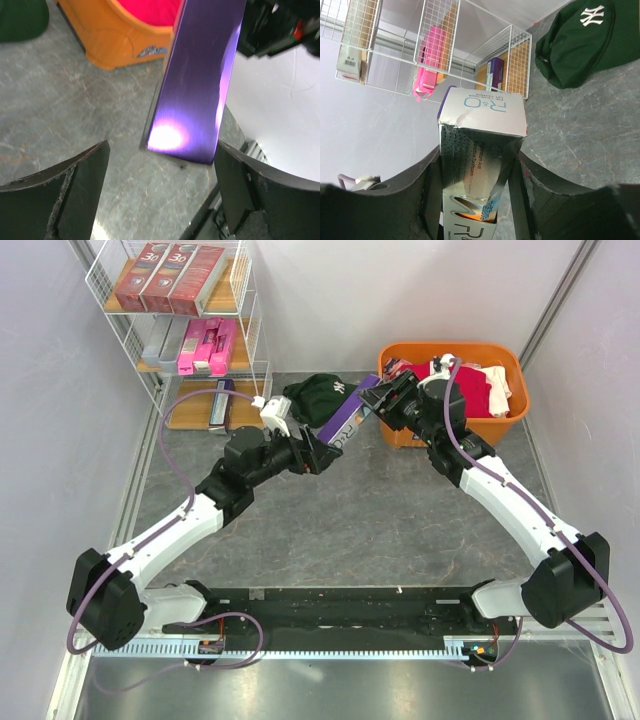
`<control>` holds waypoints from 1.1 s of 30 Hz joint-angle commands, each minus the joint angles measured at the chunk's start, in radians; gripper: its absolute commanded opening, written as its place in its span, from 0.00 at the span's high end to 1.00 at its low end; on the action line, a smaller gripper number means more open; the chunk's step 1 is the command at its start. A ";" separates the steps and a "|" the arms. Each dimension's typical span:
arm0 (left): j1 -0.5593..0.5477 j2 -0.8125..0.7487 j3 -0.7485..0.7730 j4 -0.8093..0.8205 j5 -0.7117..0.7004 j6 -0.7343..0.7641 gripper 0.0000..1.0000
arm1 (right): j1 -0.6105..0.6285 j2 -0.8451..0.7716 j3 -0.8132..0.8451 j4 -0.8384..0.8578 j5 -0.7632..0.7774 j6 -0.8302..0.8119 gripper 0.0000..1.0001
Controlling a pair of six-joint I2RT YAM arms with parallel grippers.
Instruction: Place and organize the toothpastes onto the shelf
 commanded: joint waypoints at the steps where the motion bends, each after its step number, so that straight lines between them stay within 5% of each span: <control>1: -0.008 0.032 0.070 0.093 -0.040 0.053 0.15 | -0.001 -0.015 0.001 0.075 -0.044 0.034 0.57; 5: -0.008 0.053 0.093 0.097 -0.011 0.060 0.23 | -0.001 -0.013 -0.007 0.078 -0.050 0.041 0.57; 10: -0.008 0.043 0.082 0.098 0.014 0.056 0.46 | -0.004 -0.016 -0.010 0.089 -0.047 0.047 0.56; 13: -0.008 0.027 0.065 0.106 0.009 0.052 0.55 | -0.005 -0.012 -0.016 0.107 -0.055 0.047 0.49; 22: 0.000 0.009 0.030 0.112 -0.014 0.035 0.62 | -0.020 0.005 -0.033 0.172 -0.125 0.064 0.07; 28: 0.072 -0.020 -0.039 0.150 0.035 -0.049 0.66 | -0.030 0.016 -0.025 0.172 -0.138 0.050 0.02; 33: 0.256 -0.051 -0.192 0.303 0.196 -0.184 0.68 | -0.040 0.034 -0.027 0.170 -0.156 0.047 0.02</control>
